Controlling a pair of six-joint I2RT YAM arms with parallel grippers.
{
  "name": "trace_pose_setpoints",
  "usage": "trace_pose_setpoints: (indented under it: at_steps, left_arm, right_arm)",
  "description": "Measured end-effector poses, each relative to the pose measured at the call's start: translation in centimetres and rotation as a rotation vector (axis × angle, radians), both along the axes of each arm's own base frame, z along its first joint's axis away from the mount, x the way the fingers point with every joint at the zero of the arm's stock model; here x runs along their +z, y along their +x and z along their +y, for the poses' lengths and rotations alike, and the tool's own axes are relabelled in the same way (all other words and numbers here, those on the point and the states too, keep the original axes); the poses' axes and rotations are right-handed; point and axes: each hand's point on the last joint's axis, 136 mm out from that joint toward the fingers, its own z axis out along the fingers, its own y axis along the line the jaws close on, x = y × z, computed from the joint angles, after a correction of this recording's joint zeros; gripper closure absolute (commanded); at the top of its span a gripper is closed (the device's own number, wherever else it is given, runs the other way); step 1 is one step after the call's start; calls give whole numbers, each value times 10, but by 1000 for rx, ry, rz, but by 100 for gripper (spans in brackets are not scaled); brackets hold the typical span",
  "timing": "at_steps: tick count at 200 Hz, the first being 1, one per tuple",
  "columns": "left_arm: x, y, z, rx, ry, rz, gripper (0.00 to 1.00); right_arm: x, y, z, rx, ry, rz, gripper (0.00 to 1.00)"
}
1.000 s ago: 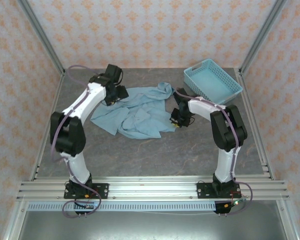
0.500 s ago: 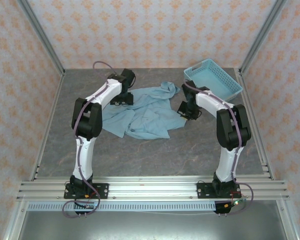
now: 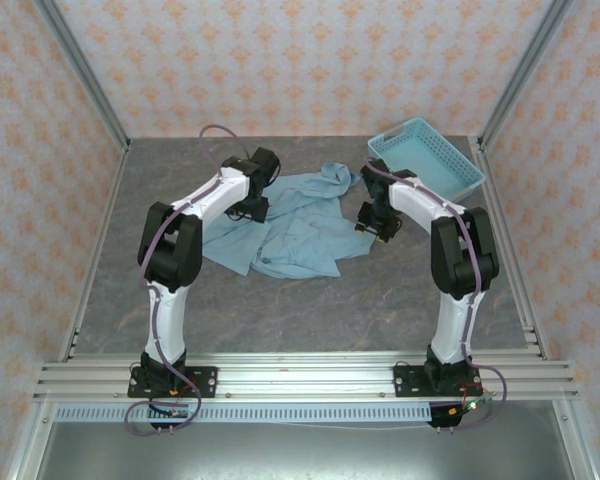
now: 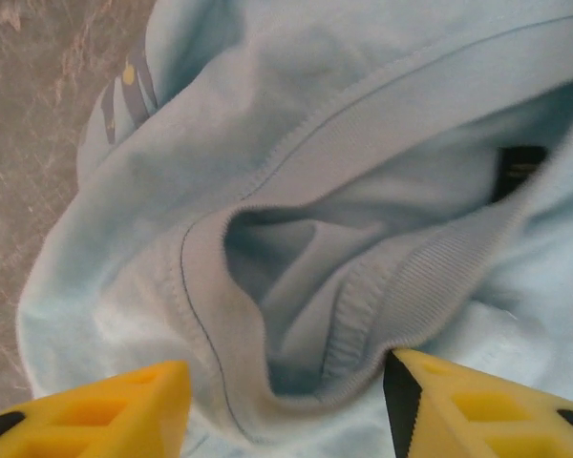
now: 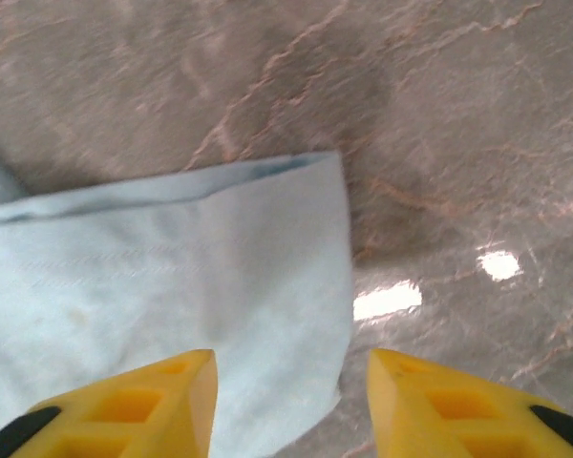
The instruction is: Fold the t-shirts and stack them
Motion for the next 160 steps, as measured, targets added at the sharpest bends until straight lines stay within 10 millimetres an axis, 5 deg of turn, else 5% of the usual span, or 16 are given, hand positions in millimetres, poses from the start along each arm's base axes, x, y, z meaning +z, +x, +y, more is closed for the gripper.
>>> trace_pose_setpoints:
  at_steps: [35, 68, 103, 160]
  left_arm:
    - [-14, -1, 7, 11, 10, 21, 99]
    - [-13, 3, 9, 17, -1, 10, 100]
    - [7, 7, 18, 73, -56, -33, 100]
    - [49, 13, 53, 239, -190, -131, 100]
  right_arm:
    - [19, -20, 70, 133, 105, -38, 50]
    - [5, -45, 124, 196, 205, 34, 57]
    - [-14, -58, 123, 151, 215, 116, 83]
    - [-36, -74, 92, 68, 163, 189, 93]
